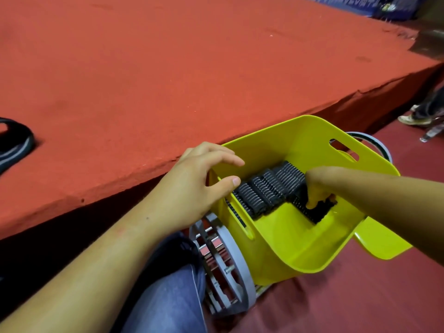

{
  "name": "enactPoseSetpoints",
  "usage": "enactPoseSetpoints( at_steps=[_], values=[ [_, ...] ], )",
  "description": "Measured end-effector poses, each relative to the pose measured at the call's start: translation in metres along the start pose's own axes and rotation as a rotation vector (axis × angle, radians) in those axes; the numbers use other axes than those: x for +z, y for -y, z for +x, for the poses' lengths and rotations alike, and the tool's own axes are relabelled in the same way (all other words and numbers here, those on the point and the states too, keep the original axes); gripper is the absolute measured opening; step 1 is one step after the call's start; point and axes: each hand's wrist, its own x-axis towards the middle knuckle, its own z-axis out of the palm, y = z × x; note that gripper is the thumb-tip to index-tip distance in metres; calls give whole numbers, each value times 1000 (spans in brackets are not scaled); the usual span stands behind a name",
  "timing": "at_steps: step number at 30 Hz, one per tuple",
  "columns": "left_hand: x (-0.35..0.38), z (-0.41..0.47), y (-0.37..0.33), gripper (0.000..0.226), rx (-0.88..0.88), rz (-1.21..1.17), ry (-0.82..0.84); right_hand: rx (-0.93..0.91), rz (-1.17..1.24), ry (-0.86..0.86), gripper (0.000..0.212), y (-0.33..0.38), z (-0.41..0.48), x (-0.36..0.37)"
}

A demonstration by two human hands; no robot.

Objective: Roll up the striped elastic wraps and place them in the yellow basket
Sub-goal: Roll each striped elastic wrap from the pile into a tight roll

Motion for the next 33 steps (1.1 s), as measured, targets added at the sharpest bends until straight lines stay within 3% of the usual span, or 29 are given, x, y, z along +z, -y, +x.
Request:
enactPoseSetpoints(
  at_steps=[4, 10, 15, 24, 27, 33],
  values=[
    [0, -1, 2, 24, 4, -18, 5, -58, -85, -74, 40, -2, 3, -2],
    [2, -3, 3, 22, 3, -49, 4, -116, -119, -171, 67, -6, 9, 1],
    [4, -4, 4, 22, 10, -54, -5, -90, -68, -137, 51, -5, 6, 0],
    [7, -6, 6, 20, 17, -58, -27, -53, -45, -122, 51, -4, -21, -15],
    [10, -6, 6, 20, 29, -64, -42, -79, 52, -229, 55, -8, -38, -34],
    [-2, -6, 7, 19, 41, -88, -103, -282, 392, -676, 48, 10, -80, -64]
  ],
)
